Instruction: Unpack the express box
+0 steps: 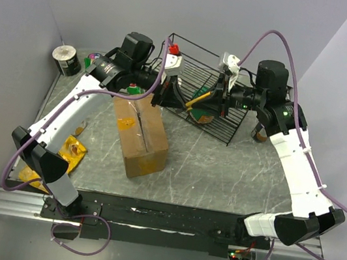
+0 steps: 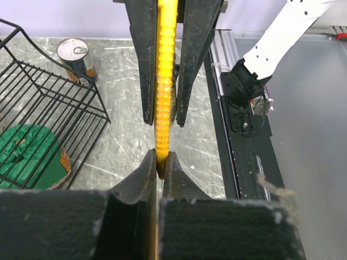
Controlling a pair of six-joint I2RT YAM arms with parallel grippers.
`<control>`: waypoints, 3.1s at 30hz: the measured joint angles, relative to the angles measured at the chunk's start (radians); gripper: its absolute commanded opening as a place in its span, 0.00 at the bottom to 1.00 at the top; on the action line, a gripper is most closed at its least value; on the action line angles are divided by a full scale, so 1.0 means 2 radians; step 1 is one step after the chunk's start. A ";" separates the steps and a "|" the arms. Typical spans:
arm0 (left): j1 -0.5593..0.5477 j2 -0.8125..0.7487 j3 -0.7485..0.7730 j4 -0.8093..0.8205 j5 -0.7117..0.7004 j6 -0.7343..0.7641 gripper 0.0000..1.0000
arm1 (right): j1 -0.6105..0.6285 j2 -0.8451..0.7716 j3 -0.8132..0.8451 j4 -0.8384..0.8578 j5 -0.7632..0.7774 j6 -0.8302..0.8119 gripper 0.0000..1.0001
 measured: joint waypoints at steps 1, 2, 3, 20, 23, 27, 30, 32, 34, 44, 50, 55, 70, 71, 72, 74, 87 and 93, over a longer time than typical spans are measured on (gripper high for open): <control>0.000 0.000 0.000 0.000 0.000 0.000 0.01 | 0.000 0.001 0.000 0.001 0.000 0.001 0.00; 0.000 0.000 0.000 -0.001 -0.001 0.000 0.02 | 0.000 0.002 0.000 0.001 -0.001 -0.001 0.00; 0.000 0.001 0.000 -0.002 -0.003 0.000 0.05 | 0.000 0.003 0.000 0.001 -0.001 0.000 0.00; 0.137 -0.133 -0.164 0.031 -0.221 0.002 0.65 | 0.004 -0.003 -0.013 -0.004 0.215 0.039 0.00; 0.167 -0.181 -0.218 0.019 -0.255 0.018 0.54 | 0.004 -0.014 -0.047 -0.006 0.221 0.038 0.00; 0.188 -0.249 -0.286 -0.009 -0.294 0.043 0.21 | 0.004 -0.011 -0.073 -0.013 0.237 0.043 0.00; 0.189 -0.282 -0.321 -0.033 -0.301 0.070 0.03 | 0.004 -0.004 -0.073 -0.014 0.254 0.049 0.00; 0.186 -0.294 -0.343 -0.056 -0.298 0.098 0.02 | 0.004 0.002 -0.069 -0.017 0.266 0.051 0.00; 0.181 -0.302 -0.372 -0.079 -0.287 0.136 0.04 | 0.004 0.012 -0.055 -0.022 0.270 0.053 0.00; 0.044 -0.292 -0.474 -0.074 -0.240 0.228 0.21 | 0.005 0.043 -0.011 -0.004 0.324 0.068 0.00; 0.013 -0.243 -0.461 0.011 -0.231 0.208 0.38 | 0.005 0.050 -0.002 0.001 0.318 0.063 0.00; 0.024 -0.285 -0.460 -0.006 -0.246 0.207 0.46 | 0.005 0.043 -0.019 -0.001 0.282 0.038 0.00; 0.224 -0.180 -0.356 0.173 -0.256 -0.155 0.96 | 0.005 0.066 -0.002 0.006 0.252 0.045 0.00; 0.233 -0.161 -0.348 0.178 -0.255 -0.176 0.96 | 0.005 0.066 -0.002 0.006 0.251 0.046 0.00; 0.242 -0.146 -0.342 0.185 -0.254 -0.192 0.96 | 0.005 0.066 -0.002 0.006 0.250 0.047 0.00; 0.255 -0.128 -0.341 0.193 -0.249 -0.214 0.96 | 0.005 0.066 -0.002 0.007 0.249 0.049 0.00; 0.263 -0.126 -0.410 0.217 -0.130 -0.253 0.94 | 0.005 0.066 -0.001 0.017 0.255 0.066 0.00; 0.253 -0.145 -0.425 0.190 -0.097 -0.243 0.93 | 0.008 0.078 0.023 0.015 0.242 0.068 0.00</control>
